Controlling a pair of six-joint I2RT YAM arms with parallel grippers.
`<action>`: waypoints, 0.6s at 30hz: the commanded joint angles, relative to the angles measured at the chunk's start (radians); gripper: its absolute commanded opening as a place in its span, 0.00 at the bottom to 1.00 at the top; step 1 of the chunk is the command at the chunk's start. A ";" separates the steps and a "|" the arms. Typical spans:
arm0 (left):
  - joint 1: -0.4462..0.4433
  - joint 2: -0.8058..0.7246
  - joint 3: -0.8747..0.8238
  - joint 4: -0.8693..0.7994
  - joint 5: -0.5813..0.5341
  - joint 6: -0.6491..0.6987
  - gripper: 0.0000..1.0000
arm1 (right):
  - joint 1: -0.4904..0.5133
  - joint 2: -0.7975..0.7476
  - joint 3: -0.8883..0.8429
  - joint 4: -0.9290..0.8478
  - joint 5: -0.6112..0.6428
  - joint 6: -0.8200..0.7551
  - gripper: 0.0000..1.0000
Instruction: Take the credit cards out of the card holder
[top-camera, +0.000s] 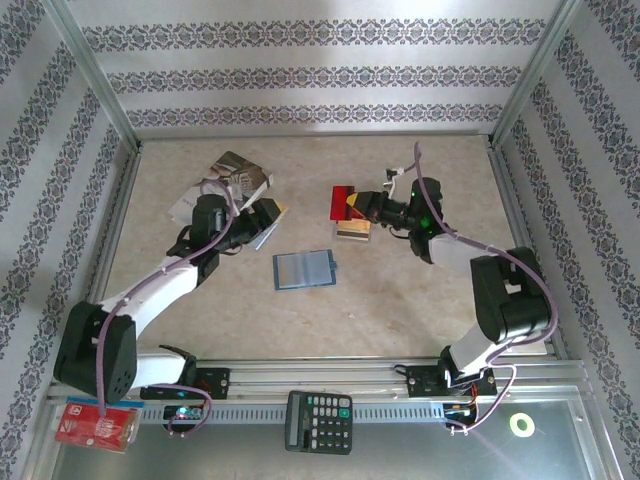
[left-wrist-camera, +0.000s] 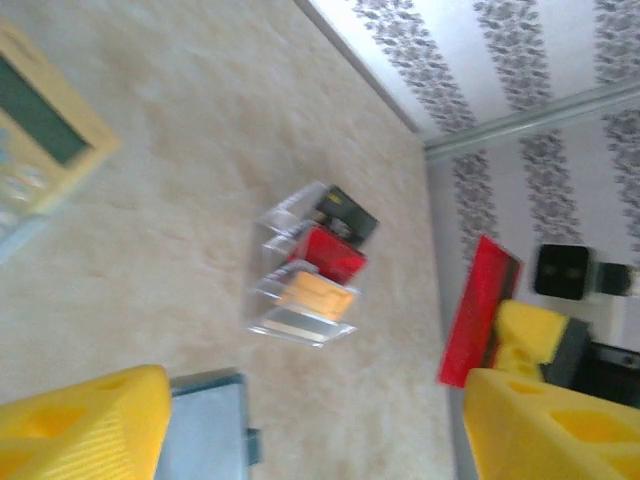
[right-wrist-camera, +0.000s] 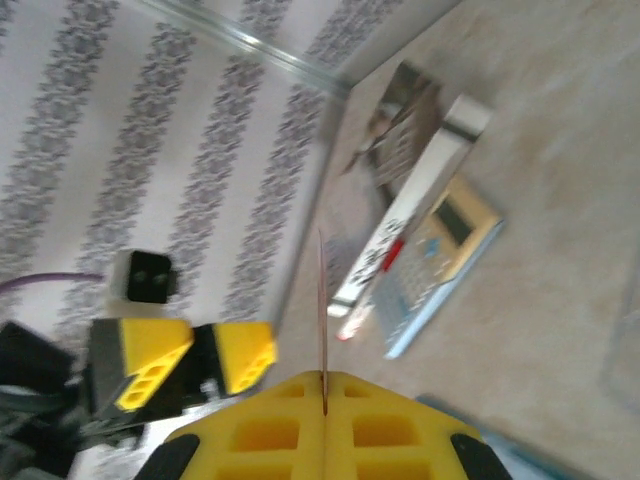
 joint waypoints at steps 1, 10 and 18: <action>0.057 -0.068 -0.021 -0.176 -0.056 0.098 0.84 | 0.000 -0.076 0.122 -0.446 0.162 -0.371 0.00; 0.150 -0.141 0.009 -0.371 -0.097 0.265 1.00 | -0.025 -0.083 0.351 -0.767 0.370 -0.697 0.00; 0.174 -0.107 0.057 -0.402 -0.087 0.335 1.00 | -0.019 -0.009 0.512 -0.939 0.502 -0.940 0.00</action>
